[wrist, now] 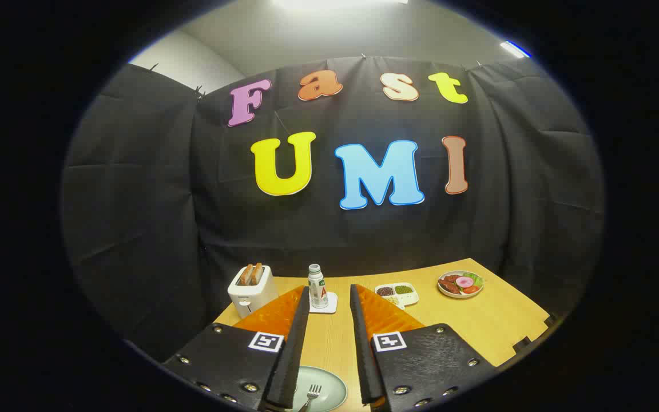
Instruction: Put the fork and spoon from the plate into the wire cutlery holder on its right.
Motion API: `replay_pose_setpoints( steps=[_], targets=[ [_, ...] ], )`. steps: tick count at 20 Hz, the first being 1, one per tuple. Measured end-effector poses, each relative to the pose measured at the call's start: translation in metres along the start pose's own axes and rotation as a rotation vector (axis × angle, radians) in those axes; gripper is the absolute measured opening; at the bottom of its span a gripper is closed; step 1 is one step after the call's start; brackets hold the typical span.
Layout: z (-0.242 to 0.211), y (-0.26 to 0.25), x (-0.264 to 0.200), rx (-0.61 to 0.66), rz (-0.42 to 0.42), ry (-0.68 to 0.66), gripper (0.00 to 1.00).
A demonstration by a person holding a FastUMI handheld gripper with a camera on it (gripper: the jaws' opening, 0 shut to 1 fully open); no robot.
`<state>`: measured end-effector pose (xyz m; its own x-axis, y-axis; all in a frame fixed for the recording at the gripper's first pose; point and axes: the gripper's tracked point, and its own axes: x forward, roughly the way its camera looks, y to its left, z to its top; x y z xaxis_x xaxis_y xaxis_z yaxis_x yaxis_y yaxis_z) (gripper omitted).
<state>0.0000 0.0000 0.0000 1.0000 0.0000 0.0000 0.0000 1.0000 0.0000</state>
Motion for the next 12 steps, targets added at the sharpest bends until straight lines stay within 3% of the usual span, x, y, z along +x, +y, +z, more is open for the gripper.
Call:
replay_pose_setpoints(
  steps=[12],
  targets=[
    [-0.0039,-0.0005,0.0010,0.005,0.004,0.000,0.43]
  ],
)
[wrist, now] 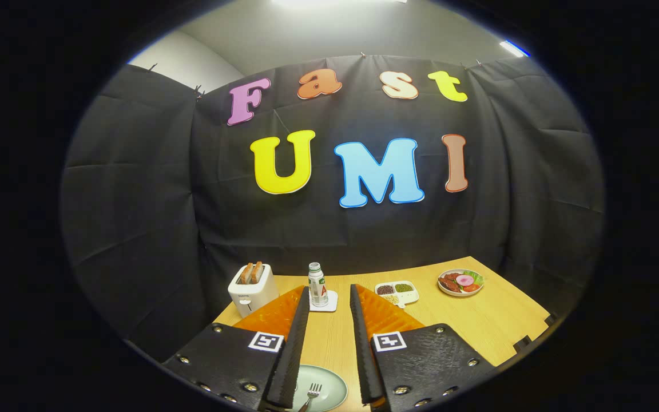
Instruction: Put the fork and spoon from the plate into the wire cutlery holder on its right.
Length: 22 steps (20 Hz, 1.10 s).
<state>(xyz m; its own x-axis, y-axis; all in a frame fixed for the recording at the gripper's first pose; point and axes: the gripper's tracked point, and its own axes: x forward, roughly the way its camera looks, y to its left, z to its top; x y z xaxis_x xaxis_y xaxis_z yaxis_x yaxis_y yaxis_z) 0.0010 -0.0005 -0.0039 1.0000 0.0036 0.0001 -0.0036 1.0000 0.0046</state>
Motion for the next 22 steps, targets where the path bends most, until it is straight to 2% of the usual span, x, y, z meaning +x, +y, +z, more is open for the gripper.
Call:
replay_pose_setpoints(
  steps=[6,10,15,22],
  targets=[
    [-0.014,0.002,0.005,0.008,0.010,0.037,0.43],
    [-0.053,0.004,0.013,0.013,0.016,0.156,0.43],
    [-0.135,0.017,0.018,0.023,0.068,0.429,0.43],
    [-0.262,0.052,-0.020,0.120,0.165,0.899,0.43]
  ],
)
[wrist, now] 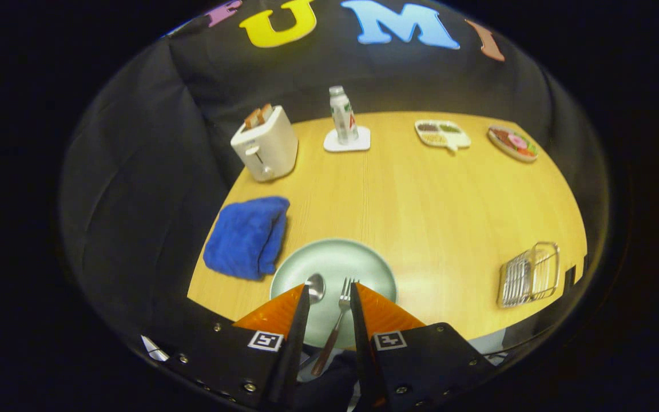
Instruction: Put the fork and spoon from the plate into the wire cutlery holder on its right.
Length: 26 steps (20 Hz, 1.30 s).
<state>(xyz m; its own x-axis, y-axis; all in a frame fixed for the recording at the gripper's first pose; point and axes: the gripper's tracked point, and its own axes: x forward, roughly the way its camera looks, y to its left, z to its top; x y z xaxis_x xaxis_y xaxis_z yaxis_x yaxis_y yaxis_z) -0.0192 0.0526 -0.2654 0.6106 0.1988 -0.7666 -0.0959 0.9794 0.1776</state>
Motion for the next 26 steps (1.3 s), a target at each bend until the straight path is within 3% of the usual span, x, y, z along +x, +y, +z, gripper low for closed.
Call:
replay_pose_setpoints(
  steps=[6,10,11,14,15,17,18,26],
  targets=[
    [-0.057,0.004,0.036,0.060,0.016,0.216,0.44],
    [-0.068,-0.012,0.052,0.042,-0.063,0.244,0.44],
    [-0.066,-0.015,0.054,0.039,-0.075,0.246,0.38],
    [-0.074,-0.014,0.068,0.075,-0.060,0.277,0.38],
    [-0.077,-0.016,0.068,0.072,-0.068,0.302,0.13],
    [-0.078,-0.014,0.055,0.080,-0.055,0.304,0.15],
    [-0.080,-0.019,0.067,0.084,-0.054,0.304,0.02],
    [-0.059,-0.010,0.053,0.143,0.016,0.241,0.02]
  ],
)
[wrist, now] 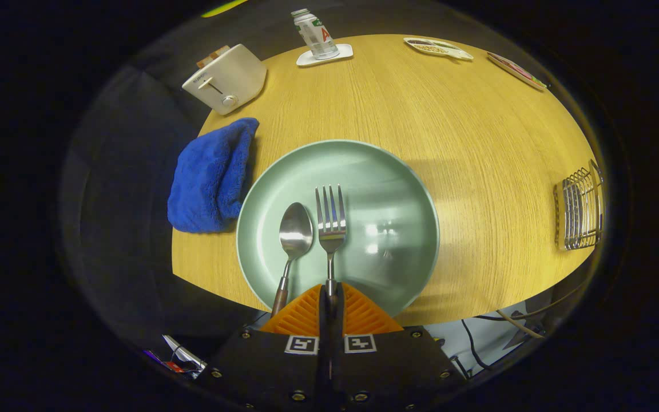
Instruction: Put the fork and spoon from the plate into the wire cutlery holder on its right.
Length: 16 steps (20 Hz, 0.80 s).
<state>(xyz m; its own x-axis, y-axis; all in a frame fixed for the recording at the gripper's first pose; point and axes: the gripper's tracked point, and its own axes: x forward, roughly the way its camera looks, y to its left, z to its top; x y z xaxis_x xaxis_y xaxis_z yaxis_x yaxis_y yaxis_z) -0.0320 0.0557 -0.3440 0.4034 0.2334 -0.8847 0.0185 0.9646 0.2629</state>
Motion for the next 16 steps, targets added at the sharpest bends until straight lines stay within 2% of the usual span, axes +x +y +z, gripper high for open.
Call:
replay_pose_setpoints(
  steps=[6,16],
  targets=[
    [0.024,-0.023,-0.030,0.062,-0.007,-0.091,0.02],
    [0.046,-0.112,-0.097,0.316,-0.071,-0.264,0.02]
  ],
)
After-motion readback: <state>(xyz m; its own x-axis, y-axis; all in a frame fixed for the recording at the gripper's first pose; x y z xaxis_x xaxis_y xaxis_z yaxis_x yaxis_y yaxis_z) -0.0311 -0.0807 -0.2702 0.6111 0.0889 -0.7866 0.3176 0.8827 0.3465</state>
